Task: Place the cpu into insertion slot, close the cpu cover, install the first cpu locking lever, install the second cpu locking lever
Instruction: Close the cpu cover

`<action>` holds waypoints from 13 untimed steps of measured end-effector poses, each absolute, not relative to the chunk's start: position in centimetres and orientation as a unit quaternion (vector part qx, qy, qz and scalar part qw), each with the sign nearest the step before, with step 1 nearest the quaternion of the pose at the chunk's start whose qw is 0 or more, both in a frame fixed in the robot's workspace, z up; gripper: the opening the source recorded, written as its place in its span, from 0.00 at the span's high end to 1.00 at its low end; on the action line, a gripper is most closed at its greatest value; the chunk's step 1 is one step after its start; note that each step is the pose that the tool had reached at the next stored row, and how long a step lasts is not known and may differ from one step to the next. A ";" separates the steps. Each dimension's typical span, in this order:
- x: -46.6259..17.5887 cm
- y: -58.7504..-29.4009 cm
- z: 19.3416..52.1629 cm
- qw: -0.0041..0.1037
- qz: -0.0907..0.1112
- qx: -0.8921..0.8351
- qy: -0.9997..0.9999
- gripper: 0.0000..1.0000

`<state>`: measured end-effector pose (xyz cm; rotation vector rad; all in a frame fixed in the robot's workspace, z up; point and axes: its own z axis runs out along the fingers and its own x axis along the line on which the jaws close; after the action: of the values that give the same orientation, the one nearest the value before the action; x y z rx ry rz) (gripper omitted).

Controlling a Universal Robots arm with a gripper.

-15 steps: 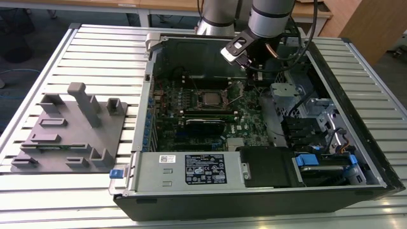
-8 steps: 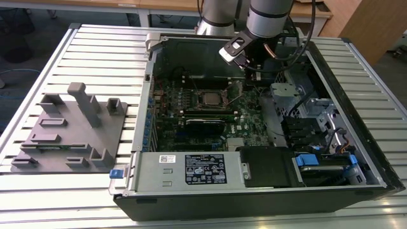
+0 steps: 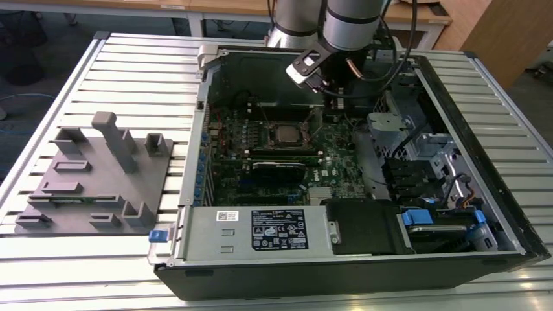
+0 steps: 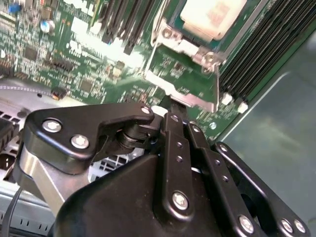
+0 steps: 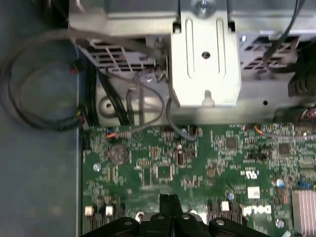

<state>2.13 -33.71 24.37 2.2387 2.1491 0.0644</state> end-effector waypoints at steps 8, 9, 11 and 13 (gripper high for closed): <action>0.0 -33.7 24.4 0.020 0.022 0.721 0.692 0.90; -0.2 -33.7 24.4 0.021 0.023 0.721 0.692 0.90; -0.6 -33.7 24.4 0.021 0.023 0.721 0.692 0.90; -1.0 -33.7 24.4 0.021 0.023 0.721 0.692 0.90</action>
<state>-0.97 -33.71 24.37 2.2356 2.1459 0.0711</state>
